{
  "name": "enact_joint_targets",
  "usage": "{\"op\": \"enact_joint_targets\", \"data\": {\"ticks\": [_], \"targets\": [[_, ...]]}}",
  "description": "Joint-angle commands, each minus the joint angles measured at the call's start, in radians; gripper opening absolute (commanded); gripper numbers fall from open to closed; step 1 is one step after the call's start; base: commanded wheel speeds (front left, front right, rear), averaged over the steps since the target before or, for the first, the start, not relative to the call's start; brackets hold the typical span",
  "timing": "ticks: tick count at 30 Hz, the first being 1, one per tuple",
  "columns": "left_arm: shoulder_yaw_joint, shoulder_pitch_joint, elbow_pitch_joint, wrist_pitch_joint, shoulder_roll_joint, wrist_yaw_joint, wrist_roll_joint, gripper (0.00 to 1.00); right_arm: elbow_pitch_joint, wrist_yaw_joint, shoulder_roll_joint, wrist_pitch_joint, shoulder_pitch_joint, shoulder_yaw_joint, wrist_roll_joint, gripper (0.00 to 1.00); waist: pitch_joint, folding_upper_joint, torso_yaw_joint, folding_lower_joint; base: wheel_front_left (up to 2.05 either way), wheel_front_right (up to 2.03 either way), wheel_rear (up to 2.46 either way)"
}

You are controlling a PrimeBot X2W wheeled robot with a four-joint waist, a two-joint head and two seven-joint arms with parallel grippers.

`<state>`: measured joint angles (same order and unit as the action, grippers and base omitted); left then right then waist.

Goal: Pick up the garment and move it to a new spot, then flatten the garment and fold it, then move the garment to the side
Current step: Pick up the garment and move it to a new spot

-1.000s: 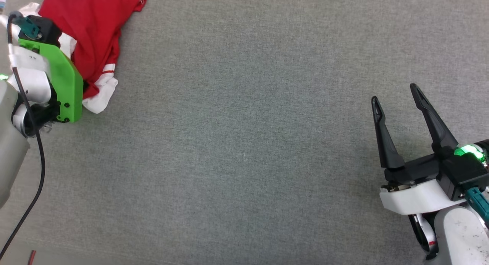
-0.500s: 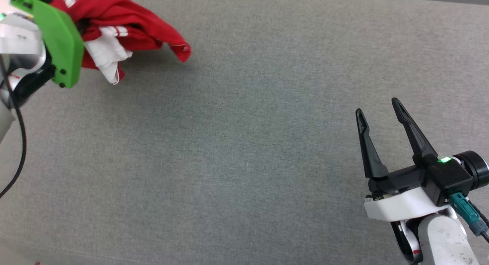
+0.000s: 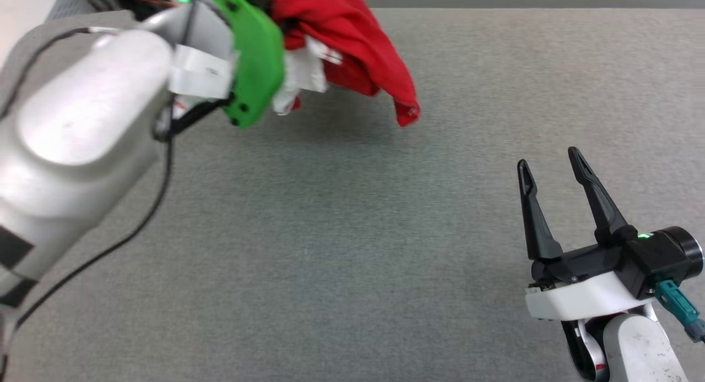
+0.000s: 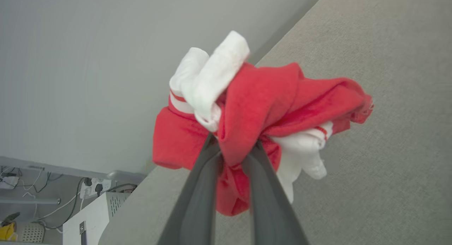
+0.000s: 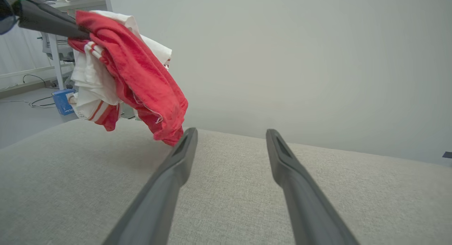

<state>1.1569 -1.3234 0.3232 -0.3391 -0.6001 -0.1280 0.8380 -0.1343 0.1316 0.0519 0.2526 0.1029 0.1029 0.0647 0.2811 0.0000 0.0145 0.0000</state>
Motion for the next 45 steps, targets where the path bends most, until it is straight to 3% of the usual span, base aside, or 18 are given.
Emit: {"op": "enact_joint_targets", "data": {"ticks": [1,11,15,23,27,28,29,35,39,45], "targets": [[0.021,-0.021,-0.001,0.012,0.033,-0.003,-0.007,0.00,0.001,-0.001,-0.001,0.009,-0.009,-0.001,0.014,1.00,0.000,0.0000,-0.069,0.0000,0.00,0.00,0.00],[0.122,0.065,0.028,0.014,0.239,-0.003,-0.039,0.00,0.000,-0.001,-0.001,0.009,-0.003,-0.012,0.053,1.00,0.027,0.0000,-0.179,0.0000,0.00,0.00,0.00],[0.123,0.195,0.029,-0.048,0.304,-0.003,-0.129,0.00,-0.001,-0.001,-0.002,0.009,-0.004,-0.016,0.062,1.00,0.040,0.0000,-0.193,0.0000,0.00,0.00,0.00],[0.123,0.425,0.047,-0.121,0.367,-0.003,-0.206,0.00,0.007,-0.001,-0.002,0.009,0.003,-0.016,0.073,1.00,0.053,0.0000,-0.192,0.0000,0.00,0.00,0.00],[0.123,0.458,0.069,-0.089,0.379,-0.003,-0.200,0.00,0.010,-0.001,-0.002,0.009,0.005,-0.022,0.073,1.00,0.046,0.0000,-0.181,0.0000,0.00,0.00,0.00],[0.123,0.453,0.078,-0.067,0.381,-0.003,-0.195,0.14,0.012,-0.001,-0.002,0.009,0.002,-0.024,0.071,1.00,0.041,0.0000,-0.177,0.0000,0.00,0.00,0.00],[0.123,0.442,0.092,-0.029,0.384,-0.003,-0.194,0.96,0.014,-0.001,-0.002,0.009,-0.002,-0.028,0.070,1.00,0.031,0.0000,-0.170,0.0000,0.00,0.00,0.00],[0.091,0.391,0.189,0.239,0.423,0.003,-0.195,1.00,0.029,-0.001,-0.002,0.009,-0.042,-0.046,0.057,1.00,-0.046,0.0000,-0.125,0.0000,0.00,0.00,0.00],[0.039,0.397,0.220,0.404,0.440,0.070,-0.220,1.00,0.032,-0.001,-0.002,0.009,-0.066,-0.055,0.052,1.00,-0.093,0.0000,-0.089,0.0000,0.00,0.00,0.00],[-0.021,0.442,0.215,0.544,0.421,0.163,-0.226,1.00,0.033,-0.001,-0.002,0.009,-0.100,-0.068,0.044,1.00,-0.139,0.0000,-0.034,0.0000,0.00,0.00,0.00]]}}
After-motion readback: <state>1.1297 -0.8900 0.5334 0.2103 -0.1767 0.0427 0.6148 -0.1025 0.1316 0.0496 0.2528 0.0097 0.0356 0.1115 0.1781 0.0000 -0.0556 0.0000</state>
